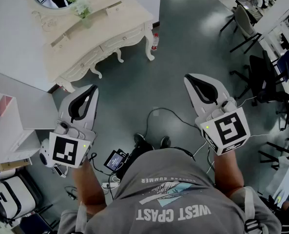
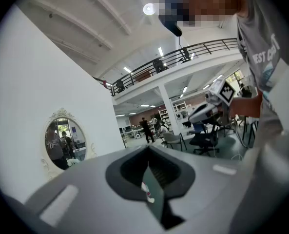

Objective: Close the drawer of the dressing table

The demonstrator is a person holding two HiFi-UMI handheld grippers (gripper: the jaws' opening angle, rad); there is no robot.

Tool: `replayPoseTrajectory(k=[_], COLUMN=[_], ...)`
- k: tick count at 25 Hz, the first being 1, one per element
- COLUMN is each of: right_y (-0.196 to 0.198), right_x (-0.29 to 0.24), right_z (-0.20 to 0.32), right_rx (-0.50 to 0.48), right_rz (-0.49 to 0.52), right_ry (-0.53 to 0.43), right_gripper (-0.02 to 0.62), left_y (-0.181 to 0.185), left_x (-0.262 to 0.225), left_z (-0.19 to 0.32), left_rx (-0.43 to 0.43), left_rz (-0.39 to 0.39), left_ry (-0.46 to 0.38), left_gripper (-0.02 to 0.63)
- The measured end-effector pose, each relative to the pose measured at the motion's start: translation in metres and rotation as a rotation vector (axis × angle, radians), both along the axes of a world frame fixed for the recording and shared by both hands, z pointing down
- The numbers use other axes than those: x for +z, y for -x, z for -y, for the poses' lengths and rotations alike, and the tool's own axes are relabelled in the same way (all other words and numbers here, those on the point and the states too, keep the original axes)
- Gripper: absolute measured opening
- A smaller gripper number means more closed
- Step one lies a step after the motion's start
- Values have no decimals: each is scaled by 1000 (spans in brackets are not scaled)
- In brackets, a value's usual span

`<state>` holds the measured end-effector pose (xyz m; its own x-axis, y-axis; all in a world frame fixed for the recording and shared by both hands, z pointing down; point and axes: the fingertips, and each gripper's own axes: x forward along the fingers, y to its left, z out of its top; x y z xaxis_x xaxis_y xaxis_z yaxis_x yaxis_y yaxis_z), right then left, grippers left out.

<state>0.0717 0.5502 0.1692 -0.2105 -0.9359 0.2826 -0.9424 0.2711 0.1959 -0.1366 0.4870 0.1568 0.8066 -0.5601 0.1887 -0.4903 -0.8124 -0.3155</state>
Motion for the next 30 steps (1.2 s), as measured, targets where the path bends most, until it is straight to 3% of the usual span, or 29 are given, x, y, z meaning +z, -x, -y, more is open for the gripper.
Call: replayPoseTrajectory(k=[14,20,25,30], right_y=[6,13,22,28], right_x=[0,1,-3,-4], right_z=[9,23,37,49], right_rx=[23,44,49,71], right_rz=[-6,1,34,5], right_ry=[3,5,-10,-16], right_gripper=[-2,0,0,-2], left_y=[8,23,34,42], left_x=[-6,7,10,9], left_z=[11,23,36,46], left_rx=[28,18,33,52], left_rz=[-45,-11,-13,-31], left_ry=[-42,8,18,14], left_gripper=[3,3,3,3])
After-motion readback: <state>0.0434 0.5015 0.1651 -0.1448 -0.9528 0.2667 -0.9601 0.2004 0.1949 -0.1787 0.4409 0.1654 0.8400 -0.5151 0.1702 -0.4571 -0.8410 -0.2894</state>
